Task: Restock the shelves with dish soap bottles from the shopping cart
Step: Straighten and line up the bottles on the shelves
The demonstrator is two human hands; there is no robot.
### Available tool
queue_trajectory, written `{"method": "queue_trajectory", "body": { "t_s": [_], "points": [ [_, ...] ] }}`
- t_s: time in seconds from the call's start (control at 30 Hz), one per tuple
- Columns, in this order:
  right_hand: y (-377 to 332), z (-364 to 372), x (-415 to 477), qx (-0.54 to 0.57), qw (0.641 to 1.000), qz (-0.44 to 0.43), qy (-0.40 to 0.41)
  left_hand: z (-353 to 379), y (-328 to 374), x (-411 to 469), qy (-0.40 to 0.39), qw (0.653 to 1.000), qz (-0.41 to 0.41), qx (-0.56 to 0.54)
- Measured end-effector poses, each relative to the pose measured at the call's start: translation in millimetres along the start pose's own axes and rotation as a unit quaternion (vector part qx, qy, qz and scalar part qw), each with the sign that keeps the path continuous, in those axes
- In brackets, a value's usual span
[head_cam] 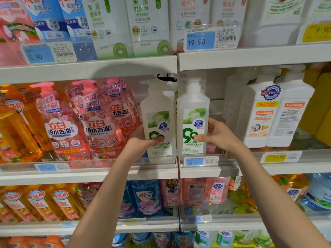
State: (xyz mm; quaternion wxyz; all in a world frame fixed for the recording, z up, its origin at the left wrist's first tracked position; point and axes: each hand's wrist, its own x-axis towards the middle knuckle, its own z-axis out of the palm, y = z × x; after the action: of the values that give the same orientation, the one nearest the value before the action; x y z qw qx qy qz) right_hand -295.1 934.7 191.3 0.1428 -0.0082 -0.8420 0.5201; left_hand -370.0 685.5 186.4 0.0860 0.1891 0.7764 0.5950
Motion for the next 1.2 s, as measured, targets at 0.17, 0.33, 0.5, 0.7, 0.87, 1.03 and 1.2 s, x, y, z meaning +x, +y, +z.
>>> {"method": "queue_trajectory", "body": {
  "t_s": [0.17, 0.33, 0.5, 0.7, 0.87, 1.03, 1.2],
  "points": [
    [-2, -1, -3, -0.007, 1.0, 0.0, -0.008, -4, 1, -3, 0.002, 0.999, 0.013, 0.032],
    [0, -2, -9, -0.011, 1.0, 0.002, -0.01, -7, 1, -5, -0.003, 0.996, -0.017, 0.083],
    [0, 2, -14, -0.005, 1.0, 0.002, 0.015, -2, 0, -7, 0.006, 0.996, -0.03, 0.081],
    [-4, 12, -23, 0.0, 0.999, 0.034, 0.042, 5, 2, -19, 0.016, 0.997, -0.009, 0.078],
    [1, 22, -43, -0.022, 0.99, 0.036, 0.131, 18, -8, -28, 0.12, 0.99, 0.054, 0.047],
    [5, 23, -67, 0.007, 0.979, 0.012, 0.203, 43, -7, -57, 0.251, 0.943, 0.194, 0.103],
    [20, -11, -87, -0.001, 0.959, 0.02, 0.282, 91, 5, -72, 0.086, 0.908, 0.345, 0.22]
  ]
}}
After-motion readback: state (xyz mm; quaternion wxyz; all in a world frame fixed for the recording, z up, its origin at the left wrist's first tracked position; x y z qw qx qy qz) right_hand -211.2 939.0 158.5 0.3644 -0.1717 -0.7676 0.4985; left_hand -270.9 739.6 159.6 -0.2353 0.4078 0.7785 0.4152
